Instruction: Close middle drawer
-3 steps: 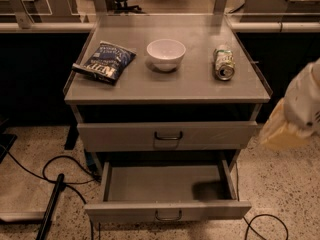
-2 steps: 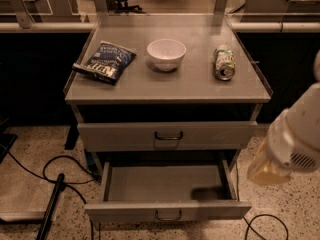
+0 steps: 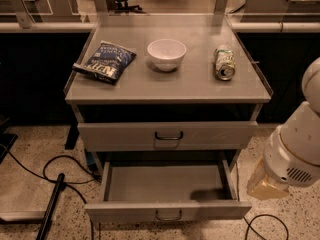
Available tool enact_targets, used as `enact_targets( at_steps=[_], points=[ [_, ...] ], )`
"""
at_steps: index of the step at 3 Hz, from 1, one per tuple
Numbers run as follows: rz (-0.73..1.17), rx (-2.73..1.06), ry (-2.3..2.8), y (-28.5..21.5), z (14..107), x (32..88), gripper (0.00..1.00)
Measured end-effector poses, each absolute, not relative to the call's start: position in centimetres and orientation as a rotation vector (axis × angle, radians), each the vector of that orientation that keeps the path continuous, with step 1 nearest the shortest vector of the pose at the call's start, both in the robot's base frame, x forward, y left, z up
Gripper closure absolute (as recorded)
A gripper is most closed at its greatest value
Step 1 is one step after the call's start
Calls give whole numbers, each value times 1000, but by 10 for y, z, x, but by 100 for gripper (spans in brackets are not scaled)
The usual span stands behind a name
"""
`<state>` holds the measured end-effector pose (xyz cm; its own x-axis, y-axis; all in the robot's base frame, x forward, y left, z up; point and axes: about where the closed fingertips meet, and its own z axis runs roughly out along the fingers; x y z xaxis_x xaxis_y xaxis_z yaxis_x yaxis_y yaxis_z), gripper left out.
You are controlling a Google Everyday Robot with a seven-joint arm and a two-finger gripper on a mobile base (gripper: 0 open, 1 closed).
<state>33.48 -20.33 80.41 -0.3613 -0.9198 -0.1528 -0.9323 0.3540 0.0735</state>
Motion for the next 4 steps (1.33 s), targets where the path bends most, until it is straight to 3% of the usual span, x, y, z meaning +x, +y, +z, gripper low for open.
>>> enact_targets(
  at_steps=[3,4],
  points=[
    [321,-1641,2655,-166,645,316,100],
    [321,-1642,2655,-166,645,316,100]
  ],
)
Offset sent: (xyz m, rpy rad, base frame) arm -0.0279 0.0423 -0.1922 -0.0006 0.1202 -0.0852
